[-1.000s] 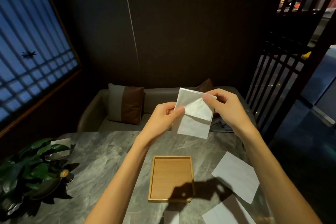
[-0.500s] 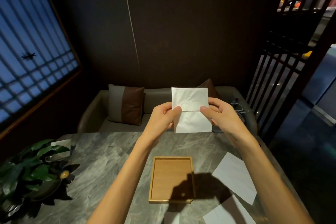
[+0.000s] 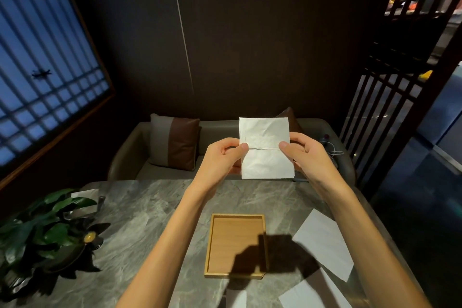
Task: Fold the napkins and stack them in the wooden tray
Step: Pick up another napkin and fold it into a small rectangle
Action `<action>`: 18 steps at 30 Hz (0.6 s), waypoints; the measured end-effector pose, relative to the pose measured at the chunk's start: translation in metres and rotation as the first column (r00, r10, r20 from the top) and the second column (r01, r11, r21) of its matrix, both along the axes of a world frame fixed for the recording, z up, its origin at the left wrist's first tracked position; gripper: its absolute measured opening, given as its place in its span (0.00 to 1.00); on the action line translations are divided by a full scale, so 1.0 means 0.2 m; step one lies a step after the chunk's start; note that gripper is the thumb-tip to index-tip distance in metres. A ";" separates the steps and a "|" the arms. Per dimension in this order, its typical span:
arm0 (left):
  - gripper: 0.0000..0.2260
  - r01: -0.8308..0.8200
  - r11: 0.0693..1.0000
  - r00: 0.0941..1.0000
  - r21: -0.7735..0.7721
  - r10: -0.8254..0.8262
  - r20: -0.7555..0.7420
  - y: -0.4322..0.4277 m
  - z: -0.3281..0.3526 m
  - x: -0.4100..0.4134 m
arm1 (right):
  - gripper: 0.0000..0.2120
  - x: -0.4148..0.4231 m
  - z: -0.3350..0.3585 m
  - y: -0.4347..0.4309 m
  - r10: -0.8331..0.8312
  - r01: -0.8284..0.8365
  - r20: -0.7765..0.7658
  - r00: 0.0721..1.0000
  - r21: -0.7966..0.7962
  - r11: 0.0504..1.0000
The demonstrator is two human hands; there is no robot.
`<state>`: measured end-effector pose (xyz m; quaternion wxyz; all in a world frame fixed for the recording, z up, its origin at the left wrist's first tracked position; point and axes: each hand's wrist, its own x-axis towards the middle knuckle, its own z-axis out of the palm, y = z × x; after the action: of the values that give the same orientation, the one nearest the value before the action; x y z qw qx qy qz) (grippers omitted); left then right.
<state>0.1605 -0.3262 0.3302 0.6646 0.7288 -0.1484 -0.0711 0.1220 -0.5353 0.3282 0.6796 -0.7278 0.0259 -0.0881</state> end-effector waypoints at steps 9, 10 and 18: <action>0.05 -0.051 0.999 0.999 -0.011 0.051 0.019 0.03 -0.01 0.02 | 0.05 0.02 0.00 0.02 -0.025 0.025 -0.024 0.999 -0.019 1.000; 0.05 -0.043 0.999 0.999 -0.020 0.043 0.020 0.04 -0.02 0.02 | 0.06 0.02 0.00 0.02 -0.020 0.020 -0.020 1.000 -0.014 1.000; 0.09 0.021 0.993 0.998 -0.115 -0.014 0.064 0.08 -0.02 0.01 | 0.12 0.01 -0.02 -0.01 0.098 -0.100 0.033 0.995 0.073 0.992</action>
<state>0.1628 -0.3097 0.3271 0.7001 0.6896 -0.1794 -0.0452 0.1237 -0.5366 0.3250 0.7101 -0.7010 -0.0167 -0.0639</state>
